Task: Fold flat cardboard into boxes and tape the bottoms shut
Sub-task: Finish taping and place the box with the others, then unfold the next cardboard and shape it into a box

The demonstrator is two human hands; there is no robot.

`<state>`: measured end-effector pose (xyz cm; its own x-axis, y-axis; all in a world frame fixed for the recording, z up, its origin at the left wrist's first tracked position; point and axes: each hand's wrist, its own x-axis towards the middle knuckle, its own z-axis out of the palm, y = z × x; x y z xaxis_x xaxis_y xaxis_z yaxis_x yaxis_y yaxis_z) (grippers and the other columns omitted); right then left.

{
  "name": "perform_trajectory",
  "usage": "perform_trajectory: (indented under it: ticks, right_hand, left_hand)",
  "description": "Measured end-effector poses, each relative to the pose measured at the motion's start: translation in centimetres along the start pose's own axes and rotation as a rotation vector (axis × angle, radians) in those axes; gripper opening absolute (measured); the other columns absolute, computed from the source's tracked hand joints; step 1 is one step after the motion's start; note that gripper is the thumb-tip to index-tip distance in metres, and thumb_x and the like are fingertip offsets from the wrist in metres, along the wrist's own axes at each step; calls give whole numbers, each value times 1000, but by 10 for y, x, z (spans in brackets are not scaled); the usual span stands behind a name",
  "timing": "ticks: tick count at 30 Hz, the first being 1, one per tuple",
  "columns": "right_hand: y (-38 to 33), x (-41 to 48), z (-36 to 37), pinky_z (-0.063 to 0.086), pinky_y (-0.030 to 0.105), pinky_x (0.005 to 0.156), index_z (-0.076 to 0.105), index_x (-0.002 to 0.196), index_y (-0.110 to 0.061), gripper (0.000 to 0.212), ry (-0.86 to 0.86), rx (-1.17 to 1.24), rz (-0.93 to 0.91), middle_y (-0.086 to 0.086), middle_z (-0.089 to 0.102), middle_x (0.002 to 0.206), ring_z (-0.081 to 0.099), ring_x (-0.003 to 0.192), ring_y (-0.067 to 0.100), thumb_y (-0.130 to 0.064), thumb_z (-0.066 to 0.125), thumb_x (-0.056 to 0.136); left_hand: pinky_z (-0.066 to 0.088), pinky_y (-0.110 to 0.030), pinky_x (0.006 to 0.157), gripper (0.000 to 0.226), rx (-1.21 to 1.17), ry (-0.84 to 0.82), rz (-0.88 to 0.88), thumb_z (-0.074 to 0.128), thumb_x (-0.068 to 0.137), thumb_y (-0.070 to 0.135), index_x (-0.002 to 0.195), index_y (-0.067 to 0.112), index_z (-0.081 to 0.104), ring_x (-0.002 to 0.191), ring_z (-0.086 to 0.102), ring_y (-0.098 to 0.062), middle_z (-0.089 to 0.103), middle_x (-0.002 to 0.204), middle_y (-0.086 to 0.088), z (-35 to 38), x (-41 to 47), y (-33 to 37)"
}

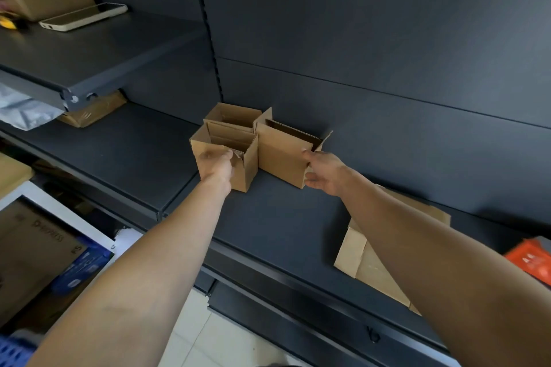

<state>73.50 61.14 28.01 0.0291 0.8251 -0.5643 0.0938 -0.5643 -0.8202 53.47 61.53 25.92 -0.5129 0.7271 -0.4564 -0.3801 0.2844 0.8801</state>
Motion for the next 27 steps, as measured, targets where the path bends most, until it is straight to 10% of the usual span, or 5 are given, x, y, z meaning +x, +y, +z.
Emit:
perform_trajectory:
  ticks: [8, 13, 19, 23, 27]
  right_hand:
    - [-8, 14, 18, 46, 36, 102, 38, 143, -17, 53, -55, -12, -32, 1, 40, 147, 44, 129, 19, -31, 56, 95]
    - [-6, 17, 6, 47, 32, 97, 39, 142, -13, 56, -12, -58, -38, 1, 43, 144, 45, 127, 18, -30, 61, 93]
    - [5, 2, -48, 48, 36, 99, 53, 129, -6, 44, 177, -191, -63, 13, 54, 135, 52, 122, 30, -27, 62, 92]
    - [32, -25, -109, 39, 18, 50, 58, 123, 1, 36, 339, -262, -31, 2, 51, 75, 44, 58, 13, -17, 58, 92]
    - [78, -52, -169, 40, 26, 59, 64, 100, 0, 18, 529, -326, 106, 8, 54, 86, 50, 68, 19, -13, 58, 89]
  left_hand:
    - [45, -36, 97, 47, 162, -21, 6, 57, 93, 12, 136, 17, 40, 102, 50, -21, 49, 117, -6, -9, 25, 14]
    - [45, -25, 83, 27, 342, 161, 354, 51, 90, 0, 115, 9, 56, 95, 53, -20, 44, 113, -5, 4, 7, 16]
    - [41, -14, 73, 18, 650, -250, 587, 52, 92, 8, 99, 23, 60, 93, 57, -10, 58, 100, 8, 51, -54, 5]
    - [49, -24, 81, 16, 875, -717, 371, 53, 92, 7, 106, 11, 60, 95, 57, -18, 60, 101, -4, 92, -90, -36]
    - [44, -33, 88, 27, 1169, -895, 202, 56, 92, 14, 117, 6, 54, 102, 54, -24, 53, 115, -10, 114, -118, -83]
